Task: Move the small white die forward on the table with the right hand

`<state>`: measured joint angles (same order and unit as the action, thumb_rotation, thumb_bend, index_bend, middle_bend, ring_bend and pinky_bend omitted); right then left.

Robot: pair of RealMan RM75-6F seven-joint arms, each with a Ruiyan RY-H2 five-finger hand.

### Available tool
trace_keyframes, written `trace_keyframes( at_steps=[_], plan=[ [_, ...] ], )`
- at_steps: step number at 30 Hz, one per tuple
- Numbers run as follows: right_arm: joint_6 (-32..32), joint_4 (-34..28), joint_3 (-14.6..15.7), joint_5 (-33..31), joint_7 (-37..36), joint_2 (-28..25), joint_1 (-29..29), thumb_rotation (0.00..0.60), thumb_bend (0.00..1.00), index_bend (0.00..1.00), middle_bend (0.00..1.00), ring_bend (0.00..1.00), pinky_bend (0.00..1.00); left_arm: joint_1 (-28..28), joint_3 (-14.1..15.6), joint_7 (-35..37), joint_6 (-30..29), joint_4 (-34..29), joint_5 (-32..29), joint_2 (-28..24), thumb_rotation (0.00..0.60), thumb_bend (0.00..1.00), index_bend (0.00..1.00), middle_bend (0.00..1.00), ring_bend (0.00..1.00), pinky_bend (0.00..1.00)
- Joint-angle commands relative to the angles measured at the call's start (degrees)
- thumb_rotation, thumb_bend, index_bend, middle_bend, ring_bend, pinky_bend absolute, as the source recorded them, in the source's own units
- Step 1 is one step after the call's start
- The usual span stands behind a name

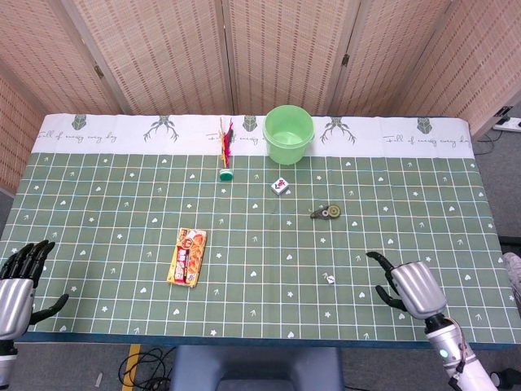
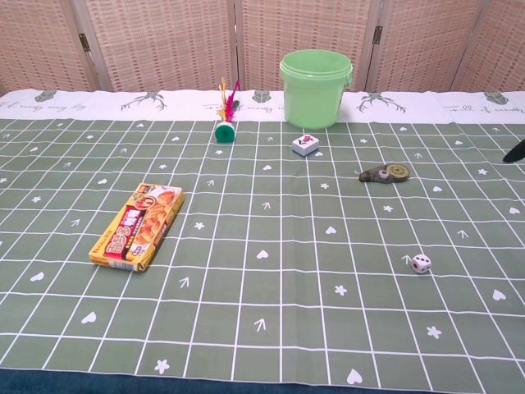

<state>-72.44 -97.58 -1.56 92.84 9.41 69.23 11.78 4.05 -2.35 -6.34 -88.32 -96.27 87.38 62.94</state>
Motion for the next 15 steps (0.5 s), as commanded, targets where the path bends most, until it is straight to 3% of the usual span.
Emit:
trace_keyframes(
  at_steps=[1,15],
  plan=[
    [5.2,-0.5,-0.5,-3.0,4.5,2.8,3.1,0.600,0.28,0.27,0.97,0.98,0.93,-0.3,0.0,0.3,-0.2,0.3,-0.3,0.0,0.600,0.22,0.10,0.11,0.09,0.16],
    [15.9,3.6,-2.6,-12.0,11.7,11.1,10.8,0.600,0.25,0.38,1.00,1.00,0.97,-0.7,0.2,1.6,-0.1,1.0,-0.4,-0.2,0.600,0.22,0.10,0.11,0.09,0.16]
  ],
)
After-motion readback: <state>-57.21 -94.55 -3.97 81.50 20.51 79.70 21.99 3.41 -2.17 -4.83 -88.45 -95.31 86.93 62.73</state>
